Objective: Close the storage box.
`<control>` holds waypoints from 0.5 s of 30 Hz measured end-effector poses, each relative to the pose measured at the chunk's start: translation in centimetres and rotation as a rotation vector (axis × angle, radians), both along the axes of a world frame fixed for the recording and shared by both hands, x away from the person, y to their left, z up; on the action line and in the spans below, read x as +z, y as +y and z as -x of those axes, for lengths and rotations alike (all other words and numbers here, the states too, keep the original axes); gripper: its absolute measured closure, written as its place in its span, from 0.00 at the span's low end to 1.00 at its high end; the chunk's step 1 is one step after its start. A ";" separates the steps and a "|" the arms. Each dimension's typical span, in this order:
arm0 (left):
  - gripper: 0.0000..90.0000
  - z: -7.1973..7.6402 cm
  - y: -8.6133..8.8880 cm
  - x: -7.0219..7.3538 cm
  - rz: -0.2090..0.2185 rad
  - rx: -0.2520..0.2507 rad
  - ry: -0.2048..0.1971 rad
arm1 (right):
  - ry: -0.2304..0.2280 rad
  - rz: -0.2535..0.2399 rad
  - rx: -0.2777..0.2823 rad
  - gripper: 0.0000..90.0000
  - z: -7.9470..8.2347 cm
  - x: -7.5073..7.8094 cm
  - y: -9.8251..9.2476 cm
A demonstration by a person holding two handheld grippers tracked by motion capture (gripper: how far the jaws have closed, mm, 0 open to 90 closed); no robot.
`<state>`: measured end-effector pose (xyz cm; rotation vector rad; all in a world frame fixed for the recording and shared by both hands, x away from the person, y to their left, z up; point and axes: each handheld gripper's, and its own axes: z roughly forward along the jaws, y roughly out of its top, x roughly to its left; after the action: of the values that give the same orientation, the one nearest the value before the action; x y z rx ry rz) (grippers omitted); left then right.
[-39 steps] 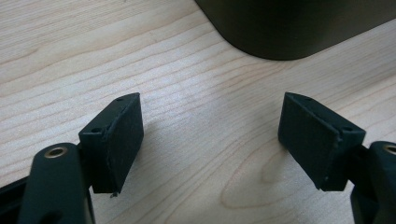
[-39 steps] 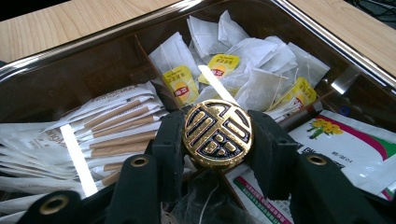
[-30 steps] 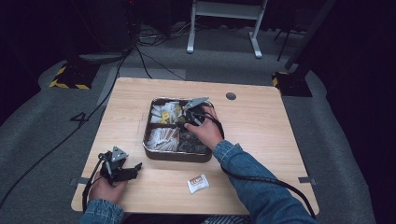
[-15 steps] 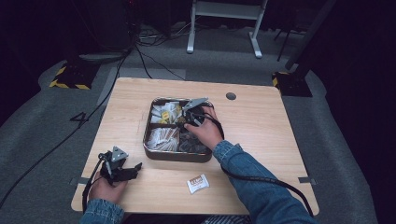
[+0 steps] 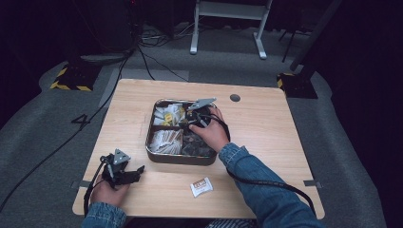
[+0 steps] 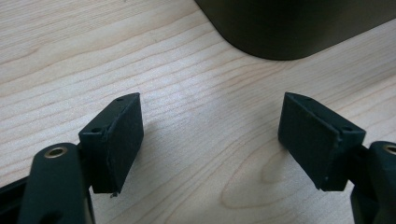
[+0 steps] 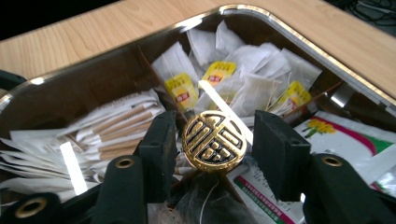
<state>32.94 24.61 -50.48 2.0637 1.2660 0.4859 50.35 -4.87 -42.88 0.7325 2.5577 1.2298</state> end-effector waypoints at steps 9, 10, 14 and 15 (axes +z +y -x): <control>0.25 0.0 0.0 0.0 0.000 -0.002 0.001 | 0.000 -0.048 -0.015 0.51 0.3 2.0 -1.8; 0.25 0.0 0.0 0.0 0.000 -0.002 0.001 | 0.000 -0.051 -0.012 0.50 0.4 2.1 -2.0; 0.25 0.0 0.0 0.0 0.000 -0.001 0.000 | -0.001 -0.065 -0.007 0.50 0.8 3.1 -2.8; 0.25 0.0 0.0 0.0 0.000 -0.002 0.000 | -0.008 -0.068 -0.001 0.49 0.9 3.4 -3.1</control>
<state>32.94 24.60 -50.48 2.0652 1.2636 0.4847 49.46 -7.94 -39.44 0.7412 2.5195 1.3219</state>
